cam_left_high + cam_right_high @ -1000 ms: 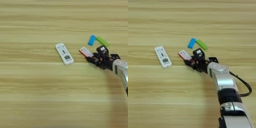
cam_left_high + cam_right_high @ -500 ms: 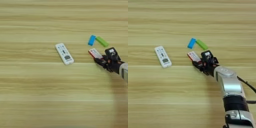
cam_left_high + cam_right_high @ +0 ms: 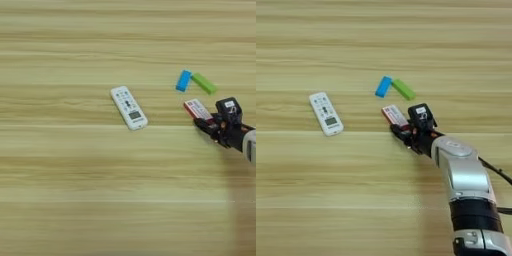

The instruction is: Move the objects on the table

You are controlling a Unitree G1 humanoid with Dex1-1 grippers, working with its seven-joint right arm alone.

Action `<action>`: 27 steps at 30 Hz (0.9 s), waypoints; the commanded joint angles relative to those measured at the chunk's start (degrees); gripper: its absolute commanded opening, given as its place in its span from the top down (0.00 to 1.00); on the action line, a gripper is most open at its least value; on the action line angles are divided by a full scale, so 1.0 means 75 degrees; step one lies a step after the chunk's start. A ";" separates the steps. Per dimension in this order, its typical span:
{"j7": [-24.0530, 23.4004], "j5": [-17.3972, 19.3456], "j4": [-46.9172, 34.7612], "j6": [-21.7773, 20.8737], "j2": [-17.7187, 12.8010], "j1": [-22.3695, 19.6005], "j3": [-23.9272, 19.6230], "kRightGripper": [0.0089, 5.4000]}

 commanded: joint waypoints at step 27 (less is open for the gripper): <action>-0.0288 -0.0050 -0.0414 -0.0048 -0.0289 -0.0189 0.0048 0.36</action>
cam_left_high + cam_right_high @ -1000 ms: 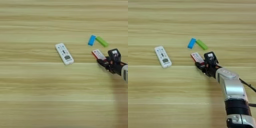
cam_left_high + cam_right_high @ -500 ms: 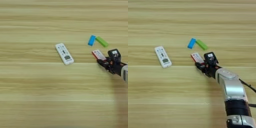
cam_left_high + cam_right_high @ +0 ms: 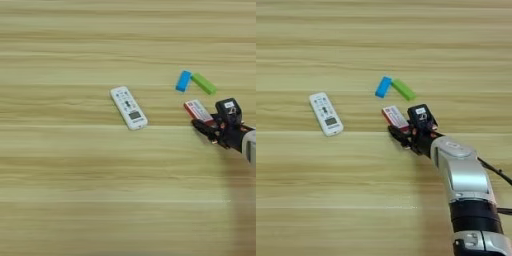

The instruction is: Move the objects on the table

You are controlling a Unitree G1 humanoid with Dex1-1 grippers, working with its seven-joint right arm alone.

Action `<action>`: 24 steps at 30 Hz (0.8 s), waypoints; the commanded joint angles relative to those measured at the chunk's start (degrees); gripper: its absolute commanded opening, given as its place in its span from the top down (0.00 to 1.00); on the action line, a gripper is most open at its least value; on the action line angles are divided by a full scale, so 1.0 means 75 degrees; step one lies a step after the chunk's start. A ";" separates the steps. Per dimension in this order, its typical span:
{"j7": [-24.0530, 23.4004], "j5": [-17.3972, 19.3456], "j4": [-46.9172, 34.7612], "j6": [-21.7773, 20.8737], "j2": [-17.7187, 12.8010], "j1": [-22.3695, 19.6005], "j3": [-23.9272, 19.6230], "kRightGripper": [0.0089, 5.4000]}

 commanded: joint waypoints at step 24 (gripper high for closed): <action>-0.0237 0.0237 -0.0682 -0.0228 -0.0191 -0.0204 -0.0162 0.00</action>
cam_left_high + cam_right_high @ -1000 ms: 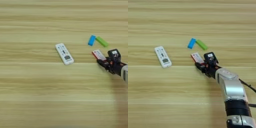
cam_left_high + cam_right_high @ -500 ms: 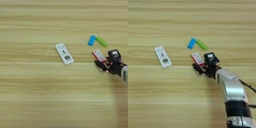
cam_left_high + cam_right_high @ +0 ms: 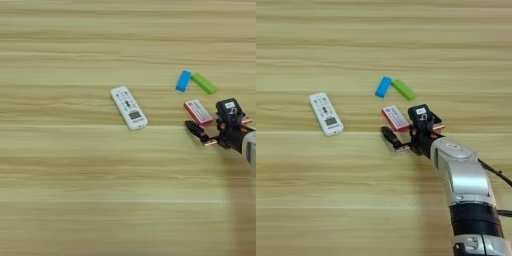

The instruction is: Move the objects on the table

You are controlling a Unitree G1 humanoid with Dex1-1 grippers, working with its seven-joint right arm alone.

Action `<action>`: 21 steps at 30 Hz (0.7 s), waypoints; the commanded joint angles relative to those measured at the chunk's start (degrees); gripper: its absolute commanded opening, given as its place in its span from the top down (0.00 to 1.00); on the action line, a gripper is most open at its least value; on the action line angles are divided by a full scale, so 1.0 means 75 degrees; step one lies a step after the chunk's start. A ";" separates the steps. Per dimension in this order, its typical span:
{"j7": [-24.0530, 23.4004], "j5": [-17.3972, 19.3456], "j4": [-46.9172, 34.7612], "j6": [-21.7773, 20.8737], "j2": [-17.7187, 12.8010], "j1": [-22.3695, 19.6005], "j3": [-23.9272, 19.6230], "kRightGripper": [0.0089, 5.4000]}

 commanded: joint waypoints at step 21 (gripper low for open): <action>-0.0199 0.0436 -0.1890 0.0087 -0.0103 -0.0106 -0.0171 0.00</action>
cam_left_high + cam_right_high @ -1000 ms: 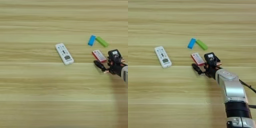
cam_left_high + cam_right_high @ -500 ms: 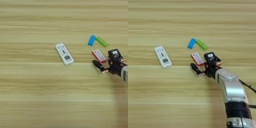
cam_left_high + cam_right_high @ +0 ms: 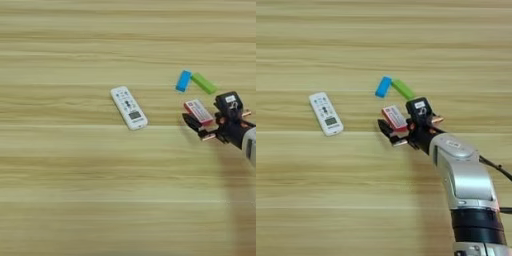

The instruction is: Move the objects on the table

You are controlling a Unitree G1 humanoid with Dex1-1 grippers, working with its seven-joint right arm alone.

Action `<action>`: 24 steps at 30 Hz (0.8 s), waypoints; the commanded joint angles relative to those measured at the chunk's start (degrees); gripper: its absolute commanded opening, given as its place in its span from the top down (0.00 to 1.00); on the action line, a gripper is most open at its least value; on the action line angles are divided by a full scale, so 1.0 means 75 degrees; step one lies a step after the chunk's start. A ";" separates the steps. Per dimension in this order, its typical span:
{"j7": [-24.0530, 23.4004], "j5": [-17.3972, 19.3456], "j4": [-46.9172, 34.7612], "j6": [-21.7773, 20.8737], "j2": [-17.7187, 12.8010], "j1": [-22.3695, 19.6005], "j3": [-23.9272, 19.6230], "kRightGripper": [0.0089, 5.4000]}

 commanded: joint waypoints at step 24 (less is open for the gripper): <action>-0.0092 0.0000 -0.0507 0.0154 0.0720 -0.1721 0.1454 0.00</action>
